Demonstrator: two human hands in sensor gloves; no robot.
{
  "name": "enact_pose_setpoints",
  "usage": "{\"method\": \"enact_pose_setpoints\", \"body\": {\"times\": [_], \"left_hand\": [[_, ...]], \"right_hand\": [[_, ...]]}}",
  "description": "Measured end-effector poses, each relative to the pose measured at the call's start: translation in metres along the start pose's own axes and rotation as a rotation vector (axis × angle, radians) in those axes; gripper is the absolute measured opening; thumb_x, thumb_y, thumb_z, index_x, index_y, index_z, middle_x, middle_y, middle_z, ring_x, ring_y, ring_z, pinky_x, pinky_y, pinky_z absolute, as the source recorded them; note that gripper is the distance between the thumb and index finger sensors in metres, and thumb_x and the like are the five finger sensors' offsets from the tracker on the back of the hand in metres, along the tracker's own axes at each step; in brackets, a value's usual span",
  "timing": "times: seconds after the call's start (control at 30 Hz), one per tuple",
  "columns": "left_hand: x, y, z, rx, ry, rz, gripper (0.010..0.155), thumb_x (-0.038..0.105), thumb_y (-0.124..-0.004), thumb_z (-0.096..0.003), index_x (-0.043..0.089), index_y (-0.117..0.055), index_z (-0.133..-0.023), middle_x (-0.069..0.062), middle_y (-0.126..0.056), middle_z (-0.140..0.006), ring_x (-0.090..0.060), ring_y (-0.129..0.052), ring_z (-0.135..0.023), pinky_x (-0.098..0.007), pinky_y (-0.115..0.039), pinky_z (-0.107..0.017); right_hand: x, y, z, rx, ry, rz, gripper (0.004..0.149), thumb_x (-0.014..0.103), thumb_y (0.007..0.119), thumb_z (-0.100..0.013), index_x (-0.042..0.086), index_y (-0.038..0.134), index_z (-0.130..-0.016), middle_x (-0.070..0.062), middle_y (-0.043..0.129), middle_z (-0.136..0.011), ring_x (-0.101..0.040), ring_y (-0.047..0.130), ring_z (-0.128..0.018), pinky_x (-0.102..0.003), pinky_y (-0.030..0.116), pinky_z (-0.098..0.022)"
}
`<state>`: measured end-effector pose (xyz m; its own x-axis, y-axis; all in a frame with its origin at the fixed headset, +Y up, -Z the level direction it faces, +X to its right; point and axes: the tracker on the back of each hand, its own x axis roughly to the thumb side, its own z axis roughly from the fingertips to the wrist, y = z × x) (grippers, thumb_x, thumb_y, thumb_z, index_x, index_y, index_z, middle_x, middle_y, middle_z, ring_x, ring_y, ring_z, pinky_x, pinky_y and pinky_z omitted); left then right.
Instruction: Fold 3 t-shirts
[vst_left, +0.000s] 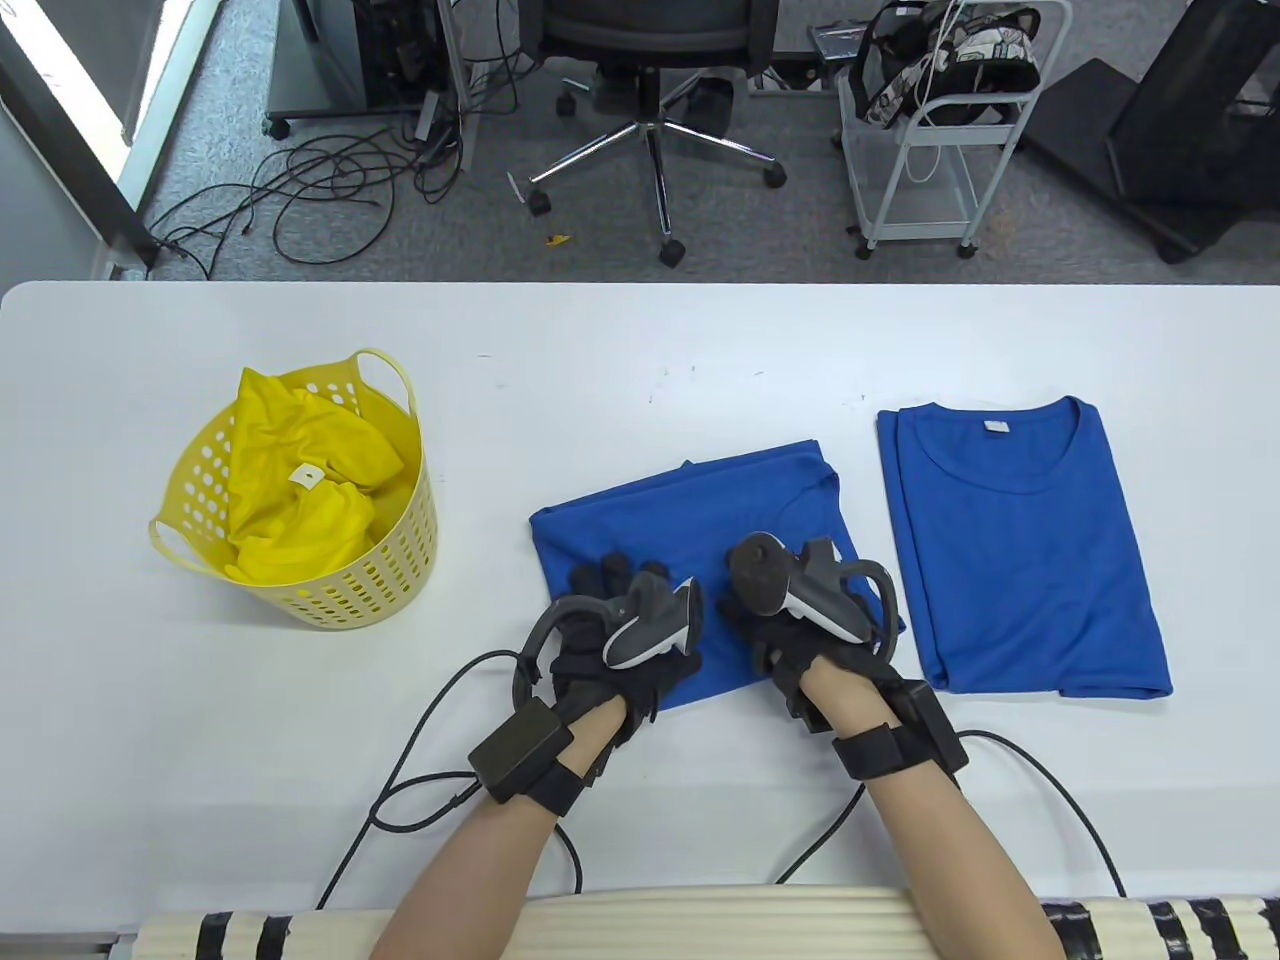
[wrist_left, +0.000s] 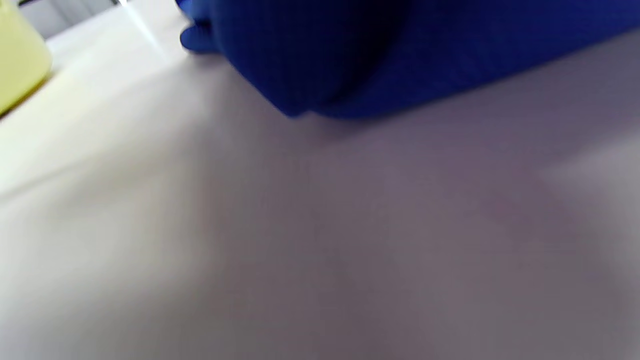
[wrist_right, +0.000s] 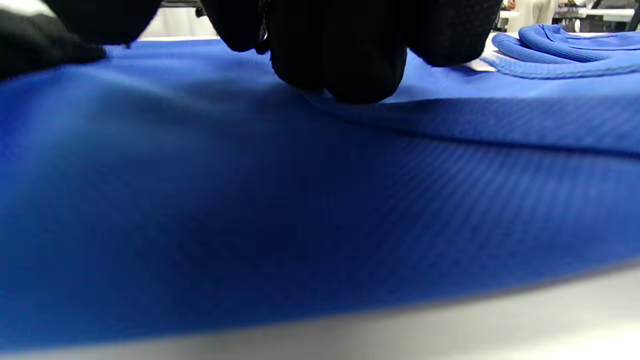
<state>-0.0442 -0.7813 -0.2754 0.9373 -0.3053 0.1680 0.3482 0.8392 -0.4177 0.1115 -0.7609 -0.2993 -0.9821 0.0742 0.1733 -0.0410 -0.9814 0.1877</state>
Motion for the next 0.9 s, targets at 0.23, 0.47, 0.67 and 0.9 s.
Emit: {"method": "enact_pose_setpoints", "body": {"times": [0.23, 0.47, 0.67, 0.9], "left_hand": [[-0.060, 0.022, 0.005, 0.317, 0.067, 0.241, 0.084, 0.076, -0.051, -0.0298, 0.041, -0.035, -0.104, 0.002, -0.048, -0.115, -0.031, -0.056, -0.108, -0.049, -0.051, -0.077], [-0.079, 0.010, 0.004, 0.279, 0.125, 0.232, 0.082, 0.076, -0.052, -0.0303, 0.041, -0.041, -0.103, 0.002, -0.054, -0.114, -0.031, -0.059, -0.107, -0.049, -0.053, -0.076], [-0.074, 0.005, -0.001, 0.228, 0.124, 0.247, 0.076, 0.074, -0.054, -0.0324, 0.039, -0.055, -0.100, 0.003, -0.067, -0.108, -0.029, -0.067, -0.104, -0.049, -0.057, -0.074], [-0.072, -0.006, -0.011, 0.141, 0.118, 0.243, 0.072, 0.071, -0.056, -0.0339, 0.038, -0.062, -0.097, 0.004, -0.068, -0.106, -0.027, -0.074, -0.100, -0.048, -0.059, -0.073]], "right_hand": [[-0.001, 0.016, -0.003, 0.085, 0.015, 0.062, 0.064, 0.048, 0.073, -0.040, 0.027, 0.050, -0.097, -0.008, 0.049, -0.097, -0.031, 0.064, -0.078, -0.059, 0.054, -0.065], [-0.004, 0.010, -0.006, 0.191, 0.001, 0.120, 0.061, 0.035, 0.076, -0.039, 0.034, 0.048, -0.094, -0.016, 0.037, -0.101, -0.042, 0.052, -0.085, -0.062, 0.046, -0.066], [-0.003, 0.007, 0.004, 0.188, -0.071, 0.206, 0.060, 0.020, 0.080, -0.039, 0.042, 0.053, -0.088, -0.012, 0.037, -0.101, -0.042, 0.048, -0.086, -0.062, 0.043, -0.067], [-0.001, 0.009, 0.012, 0.031, -0.267, 0.260, 0.057, 0.012, 0.083, -0.037, 0.050, 0.065, -0.075, -0.004, 0.050, -0.098, -0.035, 0.060, -0.083, -0.058, 0.054, -0.065]]}}
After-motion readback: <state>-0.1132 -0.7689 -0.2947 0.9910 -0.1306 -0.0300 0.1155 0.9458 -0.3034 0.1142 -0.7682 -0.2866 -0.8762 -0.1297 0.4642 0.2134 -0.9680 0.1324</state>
